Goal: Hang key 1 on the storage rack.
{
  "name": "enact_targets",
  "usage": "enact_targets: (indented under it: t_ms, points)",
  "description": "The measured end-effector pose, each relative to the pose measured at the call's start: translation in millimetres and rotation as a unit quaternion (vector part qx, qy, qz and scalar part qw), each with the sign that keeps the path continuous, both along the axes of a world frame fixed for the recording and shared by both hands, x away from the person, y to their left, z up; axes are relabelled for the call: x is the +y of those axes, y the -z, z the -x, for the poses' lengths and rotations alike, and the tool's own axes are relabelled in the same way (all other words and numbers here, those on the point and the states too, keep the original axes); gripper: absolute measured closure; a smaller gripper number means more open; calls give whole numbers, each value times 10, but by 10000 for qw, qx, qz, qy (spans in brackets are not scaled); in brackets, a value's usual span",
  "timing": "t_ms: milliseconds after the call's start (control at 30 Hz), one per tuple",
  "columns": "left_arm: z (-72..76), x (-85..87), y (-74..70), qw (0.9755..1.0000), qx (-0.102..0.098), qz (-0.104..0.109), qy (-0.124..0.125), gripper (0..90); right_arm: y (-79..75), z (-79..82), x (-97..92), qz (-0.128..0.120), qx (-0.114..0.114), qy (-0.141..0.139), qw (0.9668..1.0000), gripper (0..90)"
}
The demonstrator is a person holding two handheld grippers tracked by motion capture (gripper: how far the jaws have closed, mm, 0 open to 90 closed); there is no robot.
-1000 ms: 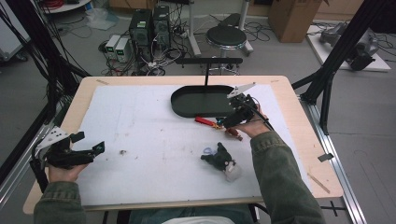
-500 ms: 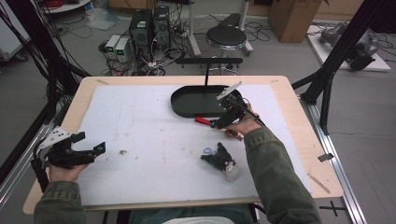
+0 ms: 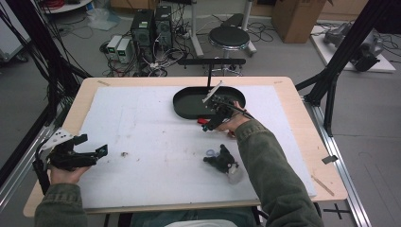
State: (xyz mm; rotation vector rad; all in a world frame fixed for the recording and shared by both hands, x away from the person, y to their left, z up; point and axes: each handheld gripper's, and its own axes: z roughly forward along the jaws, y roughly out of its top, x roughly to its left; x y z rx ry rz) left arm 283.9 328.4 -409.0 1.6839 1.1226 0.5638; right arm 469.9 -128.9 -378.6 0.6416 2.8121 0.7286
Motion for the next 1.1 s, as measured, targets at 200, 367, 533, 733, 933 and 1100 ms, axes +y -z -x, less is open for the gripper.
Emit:
enact_targets:
  t_ms: [200,367,533,733,933,1100]
  points:
    - [-3,3,2,10000,4,-9,-1,26,102,-27,118,243,184,-275,9992,47]
    - [1,12,5,10000,9,-3,-25,26,185,-62,143,410,272,-265,9984,49]
    - [5,13,8,10000,25,-17,-28,25,230,-62,150,487,531,-344,9968,138]
    - [5,12,8,10000,28,-27,-8,25,279,-90,151,612,629,-224,9959,169]
    - [8,7,5,10000,20,55,20,26,320,-132,116,689,703,-60,9951,215]
    - [4,9,8,10000,32,33,13,26,324,-158,89,659,758,-28,9949,274]
